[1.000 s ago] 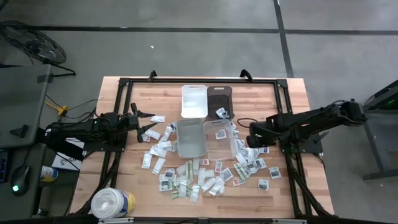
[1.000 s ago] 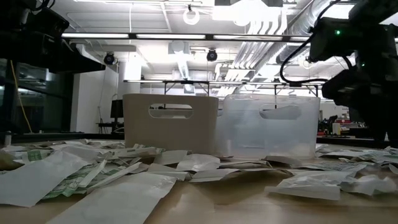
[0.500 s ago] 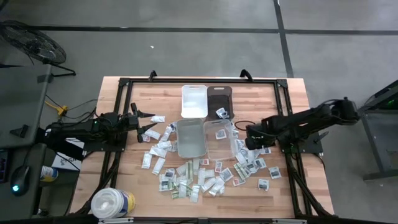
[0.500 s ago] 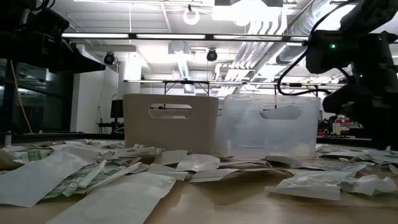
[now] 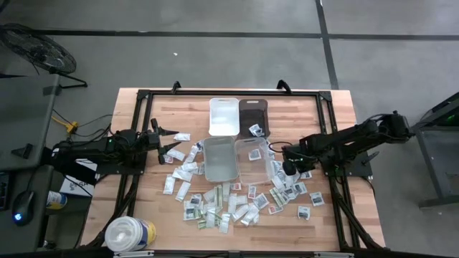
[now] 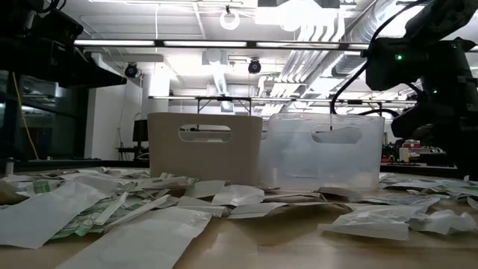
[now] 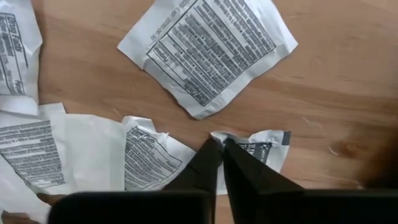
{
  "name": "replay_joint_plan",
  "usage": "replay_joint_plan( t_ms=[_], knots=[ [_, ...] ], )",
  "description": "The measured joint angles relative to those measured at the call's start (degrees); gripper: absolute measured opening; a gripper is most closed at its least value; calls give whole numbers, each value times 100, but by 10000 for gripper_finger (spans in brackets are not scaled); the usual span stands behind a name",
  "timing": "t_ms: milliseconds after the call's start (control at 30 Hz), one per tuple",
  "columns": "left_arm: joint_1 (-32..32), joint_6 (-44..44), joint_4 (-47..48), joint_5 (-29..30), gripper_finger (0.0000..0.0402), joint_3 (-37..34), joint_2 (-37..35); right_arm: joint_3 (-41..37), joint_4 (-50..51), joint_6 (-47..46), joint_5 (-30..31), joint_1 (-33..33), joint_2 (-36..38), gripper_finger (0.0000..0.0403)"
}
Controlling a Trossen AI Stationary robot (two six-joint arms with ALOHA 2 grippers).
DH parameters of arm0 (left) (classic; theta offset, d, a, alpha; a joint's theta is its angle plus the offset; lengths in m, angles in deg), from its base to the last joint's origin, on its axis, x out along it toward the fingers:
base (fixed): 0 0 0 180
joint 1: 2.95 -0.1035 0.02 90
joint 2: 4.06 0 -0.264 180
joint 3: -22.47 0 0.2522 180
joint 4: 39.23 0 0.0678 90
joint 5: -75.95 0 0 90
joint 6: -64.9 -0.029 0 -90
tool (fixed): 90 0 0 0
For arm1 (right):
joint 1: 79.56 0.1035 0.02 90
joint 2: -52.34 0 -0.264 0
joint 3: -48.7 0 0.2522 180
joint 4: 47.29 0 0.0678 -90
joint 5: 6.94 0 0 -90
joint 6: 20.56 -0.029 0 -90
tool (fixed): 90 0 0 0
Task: Pick & Place First Aid Supplies
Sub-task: Put the gray towelette pack into the transparent bin
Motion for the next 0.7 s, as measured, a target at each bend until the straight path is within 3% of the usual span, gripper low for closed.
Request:
replay_joint_plan(
  t_ms=[400, 700],
  knots=[
    [2, 0, 2, 0, 189, 0, 0, 6, -37, 119, -44, 2, 695, 1],
    [0, 0, 0, 0, 189, -2, 0, 557, 440, 893, 336, -83, 1207, 0]
  ],
)
